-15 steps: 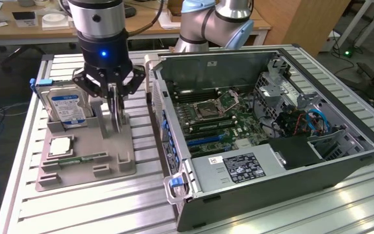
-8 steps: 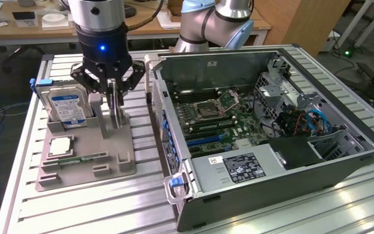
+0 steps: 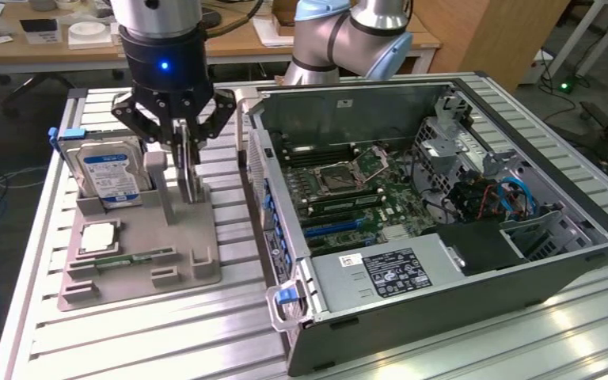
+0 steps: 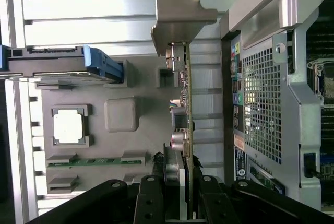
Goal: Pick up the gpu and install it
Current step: 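Pick up the gpu and move the gpu toward the slot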
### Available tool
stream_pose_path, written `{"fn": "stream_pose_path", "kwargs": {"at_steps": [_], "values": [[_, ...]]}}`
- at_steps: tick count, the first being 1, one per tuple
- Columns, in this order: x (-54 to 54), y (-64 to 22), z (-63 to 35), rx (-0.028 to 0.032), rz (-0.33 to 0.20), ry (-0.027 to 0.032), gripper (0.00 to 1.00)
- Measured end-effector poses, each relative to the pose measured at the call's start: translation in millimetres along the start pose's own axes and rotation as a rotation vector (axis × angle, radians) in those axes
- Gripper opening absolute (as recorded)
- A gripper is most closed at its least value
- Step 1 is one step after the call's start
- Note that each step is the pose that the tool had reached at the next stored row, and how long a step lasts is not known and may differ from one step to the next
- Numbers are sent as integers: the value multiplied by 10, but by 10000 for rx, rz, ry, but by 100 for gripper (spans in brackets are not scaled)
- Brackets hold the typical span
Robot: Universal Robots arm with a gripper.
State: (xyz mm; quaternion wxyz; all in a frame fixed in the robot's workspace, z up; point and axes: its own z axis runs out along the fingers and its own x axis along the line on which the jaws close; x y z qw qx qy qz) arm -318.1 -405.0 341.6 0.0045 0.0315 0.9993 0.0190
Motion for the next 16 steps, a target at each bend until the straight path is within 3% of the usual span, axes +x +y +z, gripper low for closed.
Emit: {"fn": "stream_pose_path", "kwargs": {"at_steps": [8,16], "values": [[-2,8,-201,-65,1,3,29],[-3,14,-375,-75,0,4,29]]}}
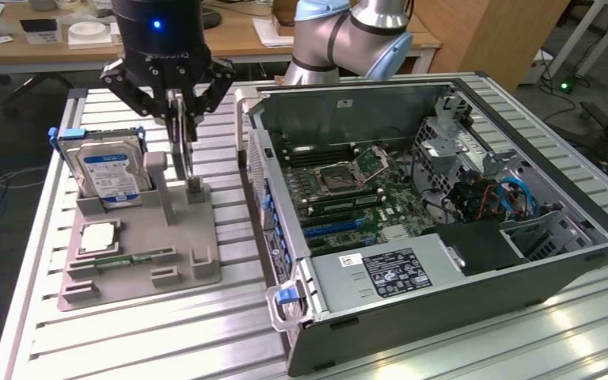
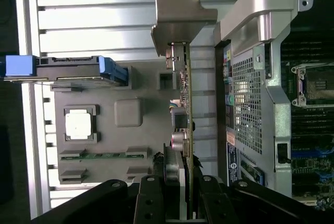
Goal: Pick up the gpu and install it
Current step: 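Pick up the gpu and move the gpu toward the slot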
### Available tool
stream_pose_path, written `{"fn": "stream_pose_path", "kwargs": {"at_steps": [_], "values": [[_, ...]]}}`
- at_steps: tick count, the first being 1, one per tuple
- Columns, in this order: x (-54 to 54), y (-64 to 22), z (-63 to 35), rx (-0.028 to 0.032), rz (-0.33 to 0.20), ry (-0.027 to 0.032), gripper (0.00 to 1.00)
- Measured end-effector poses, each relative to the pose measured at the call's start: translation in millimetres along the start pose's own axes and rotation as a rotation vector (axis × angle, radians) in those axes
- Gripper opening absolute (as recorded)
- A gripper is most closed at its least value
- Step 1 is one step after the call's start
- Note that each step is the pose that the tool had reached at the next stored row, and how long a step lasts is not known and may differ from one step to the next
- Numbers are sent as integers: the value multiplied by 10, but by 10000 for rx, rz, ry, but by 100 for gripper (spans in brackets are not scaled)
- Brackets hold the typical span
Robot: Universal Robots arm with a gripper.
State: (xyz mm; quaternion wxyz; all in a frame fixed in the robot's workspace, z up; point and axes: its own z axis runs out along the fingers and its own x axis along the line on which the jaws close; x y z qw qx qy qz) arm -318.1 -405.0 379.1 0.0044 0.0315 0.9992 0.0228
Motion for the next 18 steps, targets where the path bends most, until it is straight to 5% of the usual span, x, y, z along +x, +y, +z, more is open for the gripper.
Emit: {"fn": "stream_pose_path", "kwargs": {"at_steps": [10,18], "values": [[-2,12,-268,-1,0,-1,29],[-2,12,-273,-9,-1,-17,29]]}}
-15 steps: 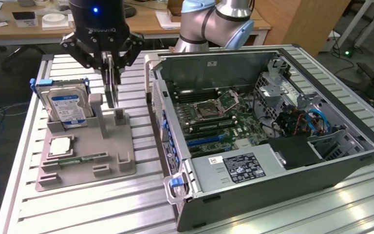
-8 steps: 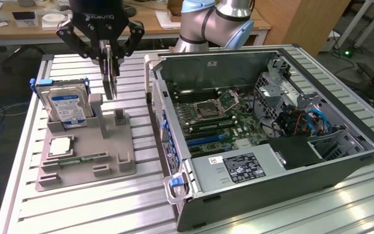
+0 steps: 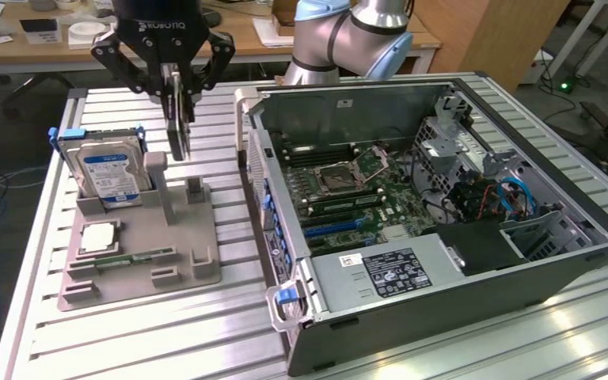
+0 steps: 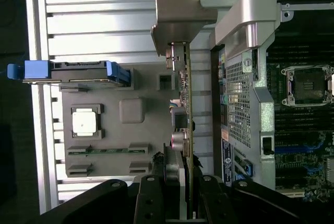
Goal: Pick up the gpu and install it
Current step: 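Pick up the gpu and move the gpu toward the slot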
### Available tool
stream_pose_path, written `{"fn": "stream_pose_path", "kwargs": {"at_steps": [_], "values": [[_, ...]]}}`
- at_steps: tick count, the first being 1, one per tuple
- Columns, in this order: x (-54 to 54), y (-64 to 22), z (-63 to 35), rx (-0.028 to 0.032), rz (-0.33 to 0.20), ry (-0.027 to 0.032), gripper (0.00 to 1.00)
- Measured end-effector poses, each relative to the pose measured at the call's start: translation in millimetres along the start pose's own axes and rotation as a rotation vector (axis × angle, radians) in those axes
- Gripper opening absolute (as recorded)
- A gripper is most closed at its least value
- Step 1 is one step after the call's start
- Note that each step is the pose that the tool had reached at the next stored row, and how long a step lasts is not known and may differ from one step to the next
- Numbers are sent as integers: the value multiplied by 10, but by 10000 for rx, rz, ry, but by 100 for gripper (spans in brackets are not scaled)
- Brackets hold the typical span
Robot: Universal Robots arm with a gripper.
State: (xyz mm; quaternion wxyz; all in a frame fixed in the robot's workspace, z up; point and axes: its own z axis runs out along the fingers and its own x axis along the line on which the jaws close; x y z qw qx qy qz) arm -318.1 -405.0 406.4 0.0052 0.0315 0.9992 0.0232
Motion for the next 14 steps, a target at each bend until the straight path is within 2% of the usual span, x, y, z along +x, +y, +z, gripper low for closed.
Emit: {"fn": "stream_pose_path", "kwargs": {"at_steps": [4,6,14], "values": [[-3,0,0,0,0,0,29],[-36,2,0,5,4,23,29],[-187,12,2,4,8,23,29]]}}
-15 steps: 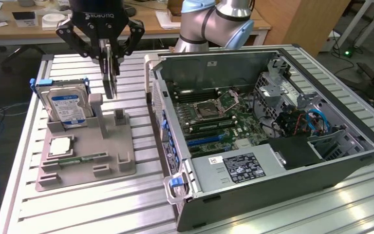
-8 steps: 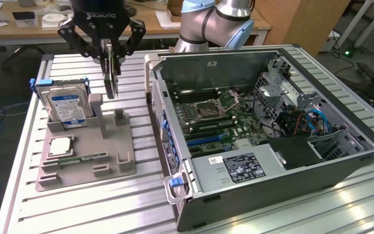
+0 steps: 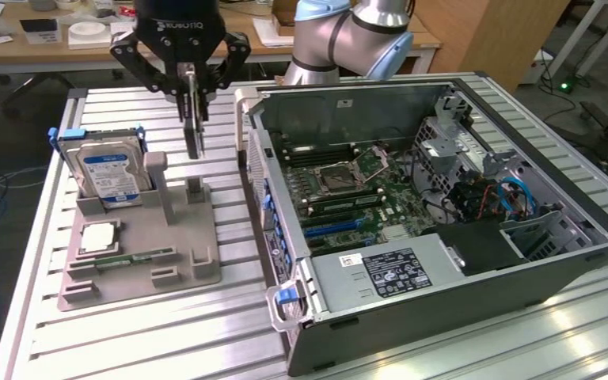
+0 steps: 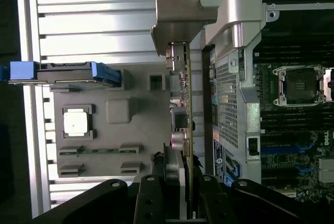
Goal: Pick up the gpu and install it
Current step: 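Pick up the gpu and move the gpu toward the slot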
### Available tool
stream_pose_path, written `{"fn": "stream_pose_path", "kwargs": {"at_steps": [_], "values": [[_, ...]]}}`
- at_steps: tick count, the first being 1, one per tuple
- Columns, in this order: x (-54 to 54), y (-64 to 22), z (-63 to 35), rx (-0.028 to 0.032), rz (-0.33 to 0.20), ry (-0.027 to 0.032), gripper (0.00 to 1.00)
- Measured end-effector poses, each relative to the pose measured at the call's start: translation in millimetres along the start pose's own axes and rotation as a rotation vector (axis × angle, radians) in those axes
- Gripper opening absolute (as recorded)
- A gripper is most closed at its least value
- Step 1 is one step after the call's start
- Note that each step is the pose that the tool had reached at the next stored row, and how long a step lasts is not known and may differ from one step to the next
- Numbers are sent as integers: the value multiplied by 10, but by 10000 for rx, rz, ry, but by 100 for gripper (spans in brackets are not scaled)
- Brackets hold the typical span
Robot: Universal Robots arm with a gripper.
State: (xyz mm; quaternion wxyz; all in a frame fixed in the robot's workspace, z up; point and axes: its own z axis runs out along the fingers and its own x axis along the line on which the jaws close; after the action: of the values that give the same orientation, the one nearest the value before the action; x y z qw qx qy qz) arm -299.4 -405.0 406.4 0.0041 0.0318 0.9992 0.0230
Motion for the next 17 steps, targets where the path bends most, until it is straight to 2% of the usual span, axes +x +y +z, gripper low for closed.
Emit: {"fn": "stream_pose_path", "kwargs": {"at_steps": [6,17], "values": [[-122,8,1,-1,-86,3,29],[-362,23,4,-5,-576,27,29]]}}
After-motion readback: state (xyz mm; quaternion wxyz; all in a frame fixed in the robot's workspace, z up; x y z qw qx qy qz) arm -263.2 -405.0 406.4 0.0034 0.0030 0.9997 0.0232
